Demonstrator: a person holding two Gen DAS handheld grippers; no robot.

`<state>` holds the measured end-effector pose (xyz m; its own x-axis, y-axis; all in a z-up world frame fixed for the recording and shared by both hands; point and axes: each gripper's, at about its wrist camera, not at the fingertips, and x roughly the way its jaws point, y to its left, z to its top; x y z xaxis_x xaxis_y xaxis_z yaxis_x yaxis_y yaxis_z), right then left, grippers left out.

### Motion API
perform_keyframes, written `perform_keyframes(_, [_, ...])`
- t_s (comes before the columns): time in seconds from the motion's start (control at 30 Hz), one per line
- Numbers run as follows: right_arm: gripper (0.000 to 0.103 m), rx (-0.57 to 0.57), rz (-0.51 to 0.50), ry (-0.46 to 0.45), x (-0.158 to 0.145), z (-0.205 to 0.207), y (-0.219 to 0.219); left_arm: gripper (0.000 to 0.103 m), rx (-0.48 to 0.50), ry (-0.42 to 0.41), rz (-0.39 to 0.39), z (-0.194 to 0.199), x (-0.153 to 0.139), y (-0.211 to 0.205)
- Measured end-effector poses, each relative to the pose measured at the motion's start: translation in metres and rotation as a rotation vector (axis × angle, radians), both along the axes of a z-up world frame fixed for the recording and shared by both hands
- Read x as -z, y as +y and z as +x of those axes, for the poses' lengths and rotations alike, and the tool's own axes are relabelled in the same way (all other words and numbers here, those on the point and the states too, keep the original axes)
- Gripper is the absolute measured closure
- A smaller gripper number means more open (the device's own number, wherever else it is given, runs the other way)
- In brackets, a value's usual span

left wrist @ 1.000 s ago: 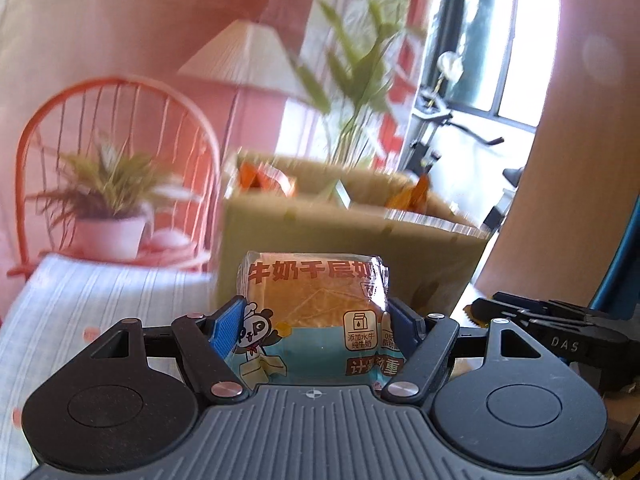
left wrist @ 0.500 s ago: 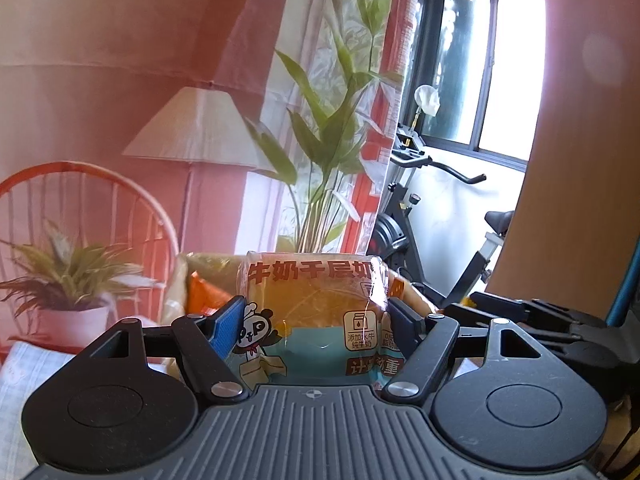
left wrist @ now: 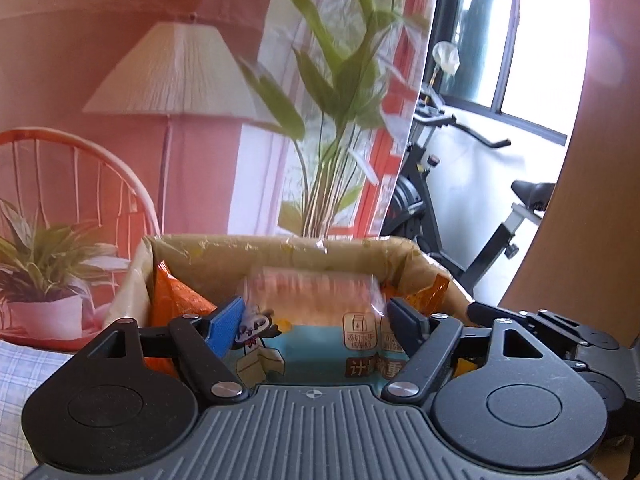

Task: Organize snacks
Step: 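Open both grippers to drop the packs into the box, then move both grippers back down toward the remaining snacks on the table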

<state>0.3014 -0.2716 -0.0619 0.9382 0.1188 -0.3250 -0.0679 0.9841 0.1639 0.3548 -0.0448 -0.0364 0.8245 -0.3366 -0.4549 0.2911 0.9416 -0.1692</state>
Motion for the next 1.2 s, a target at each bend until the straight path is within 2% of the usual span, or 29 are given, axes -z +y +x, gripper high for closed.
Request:
perform_keyframes(0.1, [0.038, 0.007, 0.010, 0.009, 0.002, -0.003, -0.002, 0.018, 0.002, -0.011, 0.018, 0.003, -0.001, -0.002])
perform_keyframes(0.37, [0.038, 0.009, 0.010, 0.002, -0.002, -0.026, 0.002, 0.018, -0.023, -0.038, 0.028, -0.020, -0.011, 0.009])
perform_keyframes(0.7, [0.038, 0.009, 0.018, 0.002, -0.009, -0.068, 0.015, 0.017, -0.069, -0.063, 0.027, -0.080, -0.020, 0.035])
perform_keyframes(1.2, [0.038, 0.033, 0.049, 0.057, 0.016, -0.129, 0.022, 0.017, -0.128, 0.025, 0.075, -0.143, 0.019, 0.061])
